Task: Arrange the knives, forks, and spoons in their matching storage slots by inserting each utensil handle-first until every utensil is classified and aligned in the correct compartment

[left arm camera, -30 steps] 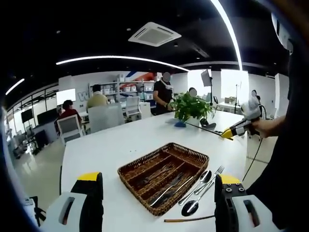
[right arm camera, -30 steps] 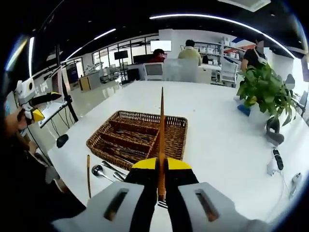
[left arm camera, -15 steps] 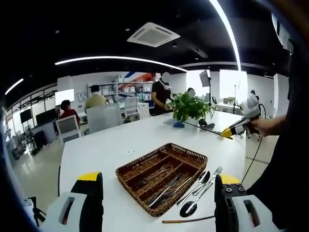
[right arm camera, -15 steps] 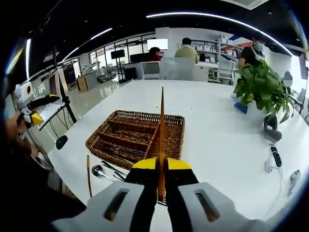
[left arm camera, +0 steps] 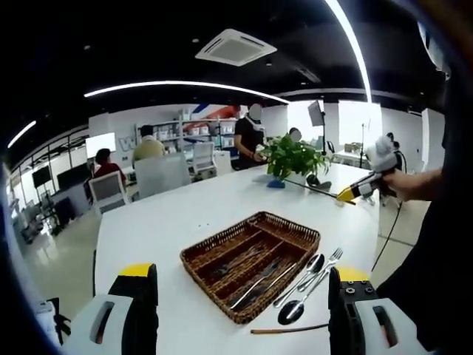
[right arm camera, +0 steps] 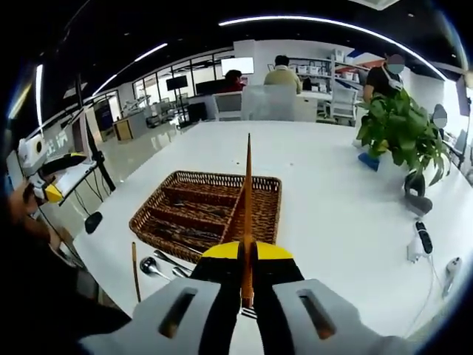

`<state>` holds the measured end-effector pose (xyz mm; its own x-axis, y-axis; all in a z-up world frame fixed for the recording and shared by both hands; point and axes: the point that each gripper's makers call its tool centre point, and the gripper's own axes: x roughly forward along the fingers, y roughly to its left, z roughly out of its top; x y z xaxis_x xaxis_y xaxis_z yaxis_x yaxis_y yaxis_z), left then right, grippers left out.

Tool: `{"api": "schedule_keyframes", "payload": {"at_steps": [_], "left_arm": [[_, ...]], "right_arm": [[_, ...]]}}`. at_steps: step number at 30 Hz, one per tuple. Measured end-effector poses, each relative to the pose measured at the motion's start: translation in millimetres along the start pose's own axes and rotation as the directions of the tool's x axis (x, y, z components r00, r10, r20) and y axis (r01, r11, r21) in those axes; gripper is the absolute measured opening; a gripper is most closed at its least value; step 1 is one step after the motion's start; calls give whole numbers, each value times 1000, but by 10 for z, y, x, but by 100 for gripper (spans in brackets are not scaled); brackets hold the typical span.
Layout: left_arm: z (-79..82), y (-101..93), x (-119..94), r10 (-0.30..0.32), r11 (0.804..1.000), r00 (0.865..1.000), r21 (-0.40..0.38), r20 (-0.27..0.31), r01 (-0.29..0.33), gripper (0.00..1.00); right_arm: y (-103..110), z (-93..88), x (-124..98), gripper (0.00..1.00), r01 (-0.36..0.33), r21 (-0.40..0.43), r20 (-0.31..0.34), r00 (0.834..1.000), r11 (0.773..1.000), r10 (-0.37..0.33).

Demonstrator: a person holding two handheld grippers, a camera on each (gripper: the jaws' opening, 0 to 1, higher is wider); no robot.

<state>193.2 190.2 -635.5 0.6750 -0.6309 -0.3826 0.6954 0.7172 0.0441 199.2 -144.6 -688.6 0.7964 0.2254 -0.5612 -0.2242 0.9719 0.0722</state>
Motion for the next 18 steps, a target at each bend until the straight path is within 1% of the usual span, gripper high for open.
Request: {"api": "schedule_keyframes", "payload": {"at_steps": [11,14,18], "left_arm": [[-15,41,-48,14,1000,1000,-17,1,-14,100],[-13,51,-62,16,1000,1000,-18,4,-16,100],[-11,75,-82,22,1000,1000,-20,6,-22,100]], "right_arm": [[-27,100,172,2,-1,11,-5,1000,1000,1],[-47,144,231,2,-1,32,-5,1000,999,1],[-51,157,309,2,-4,34,-11,1000,999,4]]}}
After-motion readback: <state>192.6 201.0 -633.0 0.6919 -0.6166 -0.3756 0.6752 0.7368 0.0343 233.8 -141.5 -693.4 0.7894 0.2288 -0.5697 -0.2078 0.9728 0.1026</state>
